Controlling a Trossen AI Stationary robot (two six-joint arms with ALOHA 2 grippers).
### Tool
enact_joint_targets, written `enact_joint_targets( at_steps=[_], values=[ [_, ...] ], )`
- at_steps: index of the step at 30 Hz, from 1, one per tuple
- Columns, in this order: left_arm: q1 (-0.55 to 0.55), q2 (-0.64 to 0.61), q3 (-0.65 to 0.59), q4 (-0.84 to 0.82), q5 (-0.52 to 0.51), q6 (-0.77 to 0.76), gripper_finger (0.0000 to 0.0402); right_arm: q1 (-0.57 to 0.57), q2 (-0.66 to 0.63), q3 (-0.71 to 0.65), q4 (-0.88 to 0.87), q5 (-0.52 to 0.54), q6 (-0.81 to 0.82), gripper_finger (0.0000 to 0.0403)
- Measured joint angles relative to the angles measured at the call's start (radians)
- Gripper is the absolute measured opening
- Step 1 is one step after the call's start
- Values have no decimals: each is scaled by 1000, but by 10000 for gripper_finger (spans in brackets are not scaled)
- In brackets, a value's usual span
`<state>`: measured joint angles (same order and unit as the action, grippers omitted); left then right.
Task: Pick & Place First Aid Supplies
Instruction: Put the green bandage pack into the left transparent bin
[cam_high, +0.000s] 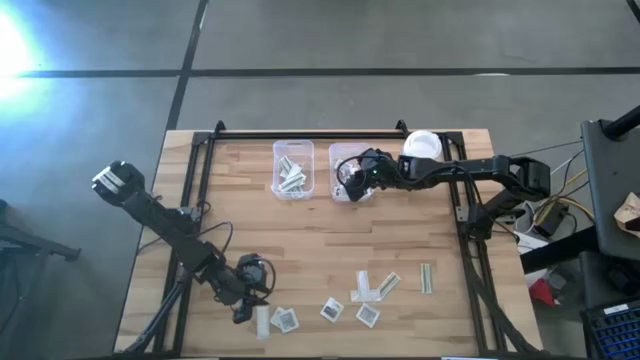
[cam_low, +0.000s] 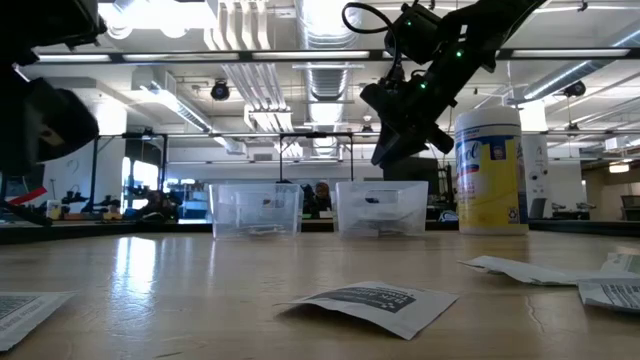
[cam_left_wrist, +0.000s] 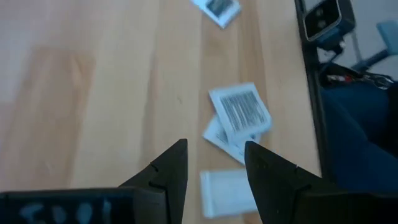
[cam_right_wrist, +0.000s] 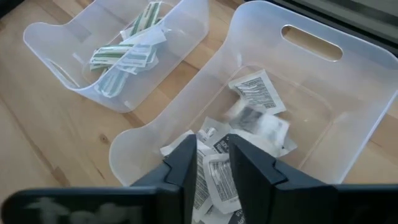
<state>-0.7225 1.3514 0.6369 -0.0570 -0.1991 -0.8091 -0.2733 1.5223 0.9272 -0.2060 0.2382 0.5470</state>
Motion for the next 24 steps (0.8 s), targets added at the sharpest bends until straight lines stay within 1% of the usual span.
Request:
enact_joint_targets(
  at_steps=[5,11,15,18,24],
  values=[
    [-10,0,0,0,66,-53,151,0,-3,4,-1,-5,0,120],
    [-50,0,0,1,77,-83,151,2,-31,24,0,-33,-7,133],
    [-81,11,0,12,77,-89,151,17,-67,33,2,-118,-14,132],
    [-94,34,-1,53,78,-103,151,53,-91,33,1,-158,-15,124],
    [-95,78,-1,98,76,-111,151,186,-110,32,0,-171,-16,106]
  ],
)
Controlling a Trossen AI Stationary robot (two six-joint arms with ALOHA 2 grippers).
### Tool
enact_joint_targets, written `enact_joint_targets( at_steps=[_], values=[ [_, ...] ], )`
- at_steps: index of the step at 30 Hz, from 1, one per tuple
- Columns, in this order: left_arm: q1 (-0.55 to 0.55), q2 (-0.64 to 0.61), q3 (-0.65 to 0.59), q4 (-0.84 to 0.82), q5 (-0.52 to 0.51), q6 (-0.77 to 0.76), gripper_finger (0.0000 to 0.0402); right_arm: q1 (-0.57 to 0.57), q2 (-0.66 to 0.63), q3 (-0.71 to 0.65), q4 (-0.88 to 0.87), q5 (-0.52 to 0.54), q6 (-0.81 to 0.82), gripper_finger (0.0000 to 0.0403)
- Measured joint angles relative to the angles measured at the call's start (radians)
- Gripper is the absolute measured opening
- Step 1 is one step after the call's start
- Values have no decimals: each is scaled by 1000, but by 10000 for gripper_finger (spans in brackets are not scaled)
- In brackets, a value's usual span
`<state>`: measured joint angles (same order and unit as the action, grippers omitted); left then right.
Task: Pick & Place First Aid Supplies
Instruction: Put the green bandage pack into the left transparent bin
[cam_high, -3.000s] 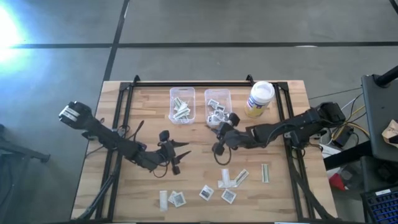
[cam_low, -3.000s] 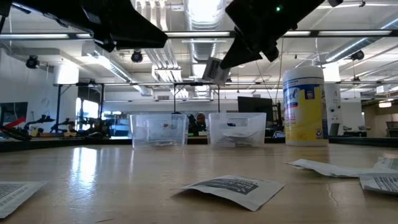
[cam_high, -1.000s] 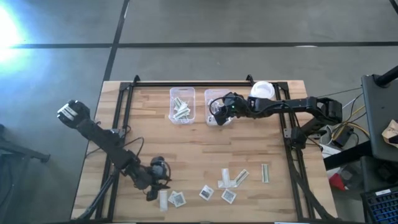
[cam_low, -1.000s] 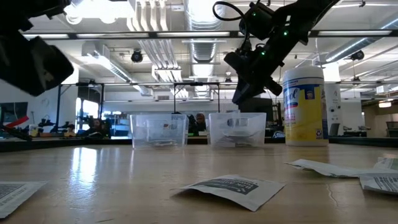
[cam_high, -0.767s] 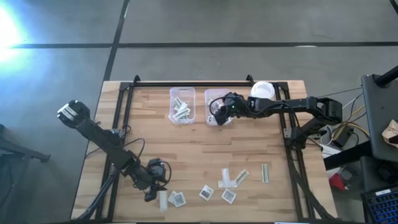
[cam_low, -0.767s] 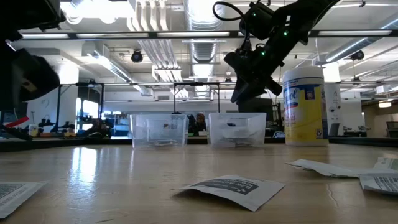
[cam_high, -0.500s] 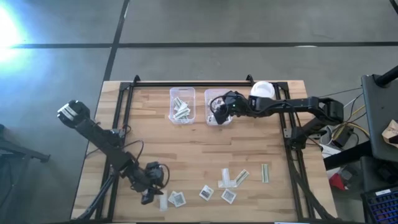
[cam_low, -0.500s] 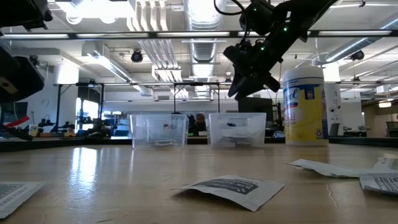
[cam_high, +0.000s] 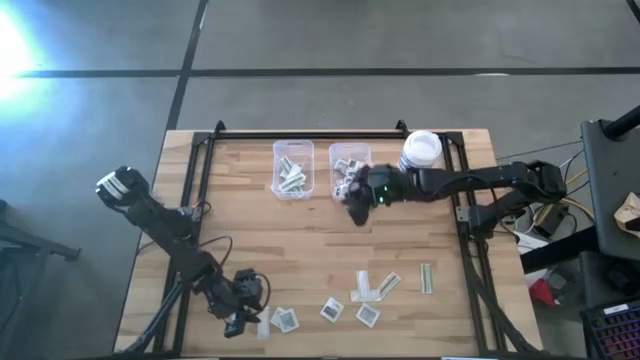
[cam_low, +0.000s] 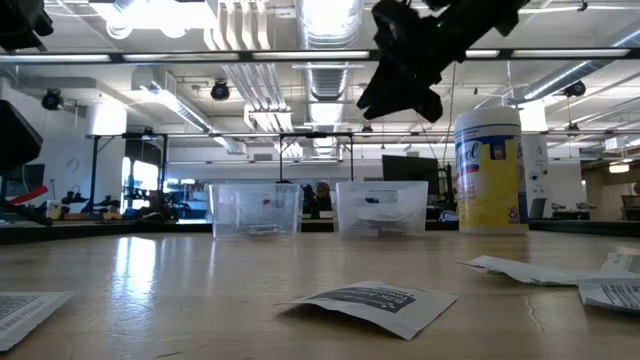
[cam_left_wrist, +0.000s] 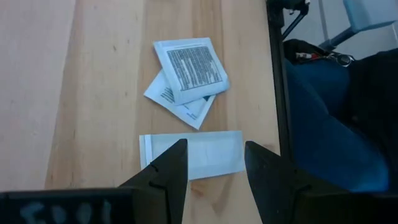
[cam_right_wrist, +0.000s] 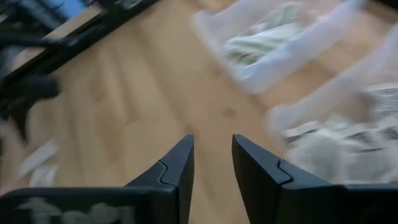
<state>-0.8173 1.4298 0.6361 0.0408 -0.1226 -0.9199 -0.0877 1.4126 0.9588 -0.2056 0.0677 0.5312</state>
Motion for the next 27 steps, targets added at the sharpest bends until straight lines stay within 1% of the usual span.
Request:
enact_joint_targets(
  at_steps=[5,9,11,13,16,19,24,27],
  values=[
    [2,19,7,13,-18,4,151,136,-1,-1,0,0,1,95],
    [5,41,26,22,-29,27,151,232,0,-1,3,10,35,86],
    [4,61,36,21,-25,28,151,273,0,-1,6,10,45,83],
    [4,80,41,20,0,24,151,309,0,-1,10,12,47,80],
    [4,111,46,20,59,2,151,347,0,-1,11,47,48,75],
    [4,138,47,20,75,-14,151,367,1,-1,13,90,47,70],
    [6,163,47,14,81,-18,151,369,1,-1,14,93,47,69],
    [16,168,47,-19,80,-18,151,369,1,-1,19,93,46,73]
  ],
)
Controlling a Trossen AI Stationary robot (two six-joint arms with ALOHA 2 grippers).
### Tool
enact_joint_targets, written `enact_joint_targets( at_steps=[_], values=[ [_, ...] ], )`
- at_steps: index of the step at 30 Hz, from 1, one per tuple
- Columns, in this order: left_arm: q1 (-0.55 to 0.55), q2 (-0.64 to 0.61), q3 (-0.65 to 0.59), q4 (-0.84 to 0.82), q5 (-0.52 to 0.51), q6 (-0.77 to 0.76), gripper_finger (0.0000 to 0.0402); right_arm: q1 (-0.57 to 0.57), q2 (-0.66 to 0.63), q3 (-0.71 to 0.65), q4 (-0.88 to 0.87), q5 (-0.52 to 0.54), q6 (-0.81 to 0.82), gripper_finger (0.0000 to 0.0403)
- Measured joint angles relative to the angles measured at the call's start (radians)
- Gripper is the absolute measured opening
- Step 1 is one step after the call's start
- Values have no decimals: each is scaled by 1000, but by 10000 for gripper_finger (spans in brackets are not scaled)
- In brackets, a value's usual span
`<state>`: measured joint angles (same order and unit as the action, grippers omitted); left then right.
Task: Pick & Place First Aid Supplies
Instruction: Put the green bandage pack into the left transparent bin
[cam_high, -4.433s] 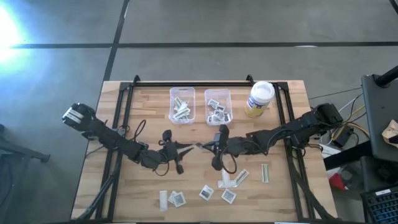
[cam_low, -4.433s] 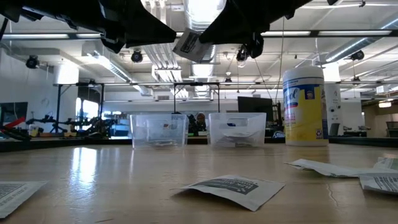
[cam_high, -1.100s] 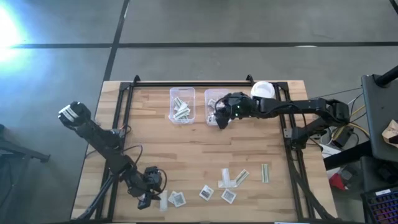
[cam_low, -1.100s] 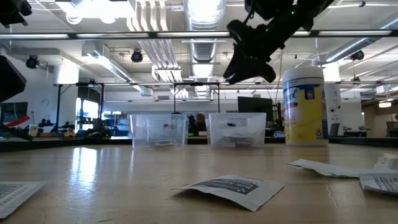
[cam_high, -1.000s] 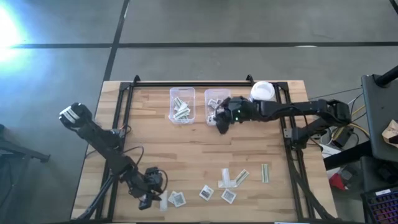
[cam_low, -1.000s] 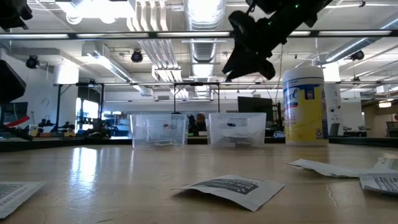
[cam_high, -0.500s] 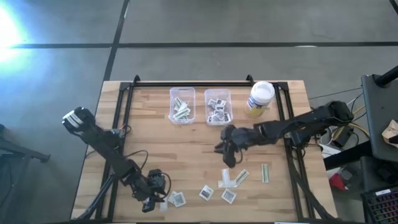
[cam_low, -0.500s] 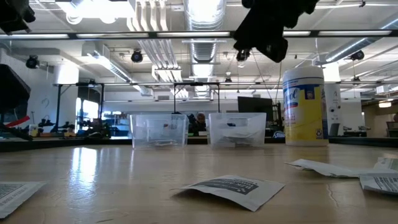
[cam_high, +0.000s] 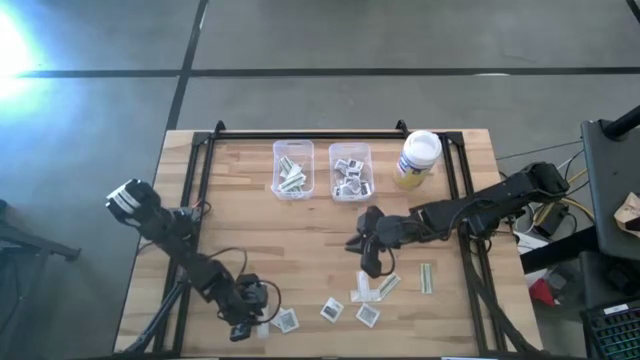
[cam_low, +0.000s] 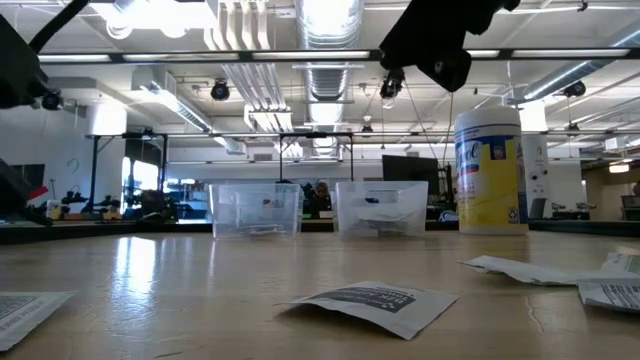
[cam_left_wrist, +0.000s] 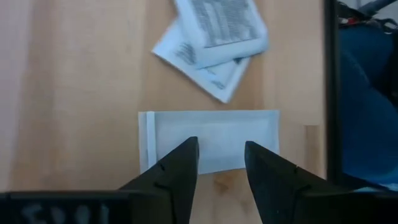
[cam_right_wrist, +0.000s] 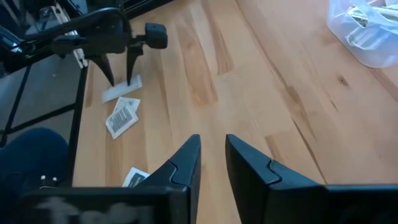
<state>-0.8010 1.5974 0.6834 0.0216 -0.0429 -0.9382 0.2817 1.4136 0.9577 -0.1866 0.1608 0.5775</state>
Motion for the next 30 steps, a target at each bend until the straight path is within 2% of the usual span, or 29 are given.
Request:
enact_joint_targets(
  at_steps=[14,21,30],
  values=[
    [147,-2,3,-142,-139,-18,139,2,0,0,14,-1,0,64],
    [220,0,-1,-160,-264,-96,126,5,0,0,13,-1,4,69],
    [262,5,-4,-171,-442,-233,112,42,0,-1,14,-1,7,74]
  ],
)
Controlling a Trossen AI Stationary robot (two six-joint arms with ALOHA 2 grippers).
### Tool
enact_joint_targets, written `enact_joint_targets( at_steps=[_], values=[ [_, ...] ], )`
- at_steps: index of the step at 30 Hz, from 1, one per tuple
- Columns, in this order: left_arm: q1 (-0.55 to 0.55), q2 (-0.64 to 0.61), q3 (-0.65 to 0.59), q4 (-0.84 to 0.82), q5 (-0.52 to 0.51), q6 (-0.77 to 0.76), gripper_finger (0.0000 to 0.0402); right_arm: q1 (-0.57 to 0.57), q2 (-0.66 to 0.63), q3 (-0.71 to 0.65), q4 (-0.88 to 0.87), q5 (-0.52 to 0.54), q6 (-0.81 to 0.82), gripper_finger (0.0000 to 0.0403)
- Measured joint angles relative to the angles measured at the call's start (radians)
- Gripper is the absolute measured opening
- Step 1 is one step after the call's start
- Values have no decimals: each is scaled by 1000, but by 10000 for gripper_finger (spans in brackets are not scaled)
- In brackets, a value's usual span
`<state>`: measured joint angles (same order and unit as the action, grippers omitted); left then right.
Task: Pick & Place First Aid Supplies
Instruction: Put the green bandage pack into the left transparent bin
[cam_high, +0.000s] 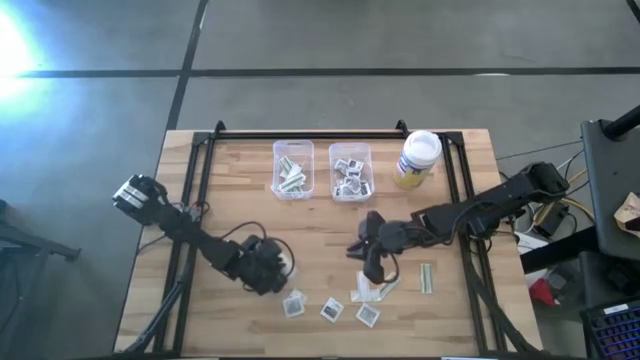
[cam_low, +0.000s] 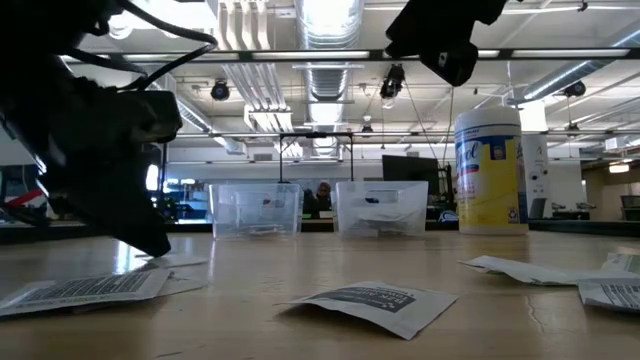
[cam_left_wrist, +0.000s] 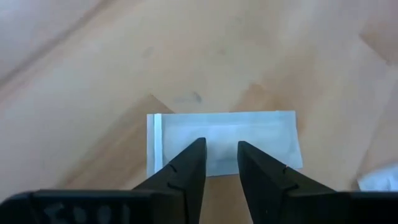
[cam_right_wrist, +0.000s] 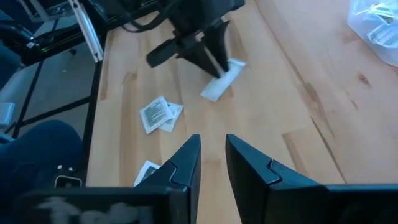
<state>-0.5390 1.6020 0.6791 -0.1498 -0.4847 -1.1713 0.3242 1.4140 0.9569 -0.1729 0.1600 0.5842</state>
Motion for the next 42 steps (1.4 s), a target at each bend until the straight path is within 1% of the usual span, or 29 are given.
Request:
enact_joint_targets(
  at_steps=[3,6,13,16,19,23,30,36,42],
  values=[
    [13,0,-1,2,-34,-42,112,16,4,-10,21,16,0,68],
    [22,0,1,8,-69,-48,112,30,17,-15,45,32,0,64],
    [22,-45,23,-1,-77,61,112,40,75,-15,86,33,0,63],
    [22,-92,28,-59,-74,71,112,40,98,-15,87,32,2,68],
    [22,-143,28,-161,-71,67,110,40,118,-16,86,24,19,72],
    [22,-179,25,-272,-59,-1,110,40,138,-16,87,22,43,76],
    [22,-159,1,-254,-27,-86,108,40,141,-16,90,22,45,72],
    [24,-121,1,-180,-28,-85,108,40,141,-15,102,22,45,61],
    [49,-79,1,-182,-31,-61,108,40,141,-15,104,22,45,61]
  ],
)
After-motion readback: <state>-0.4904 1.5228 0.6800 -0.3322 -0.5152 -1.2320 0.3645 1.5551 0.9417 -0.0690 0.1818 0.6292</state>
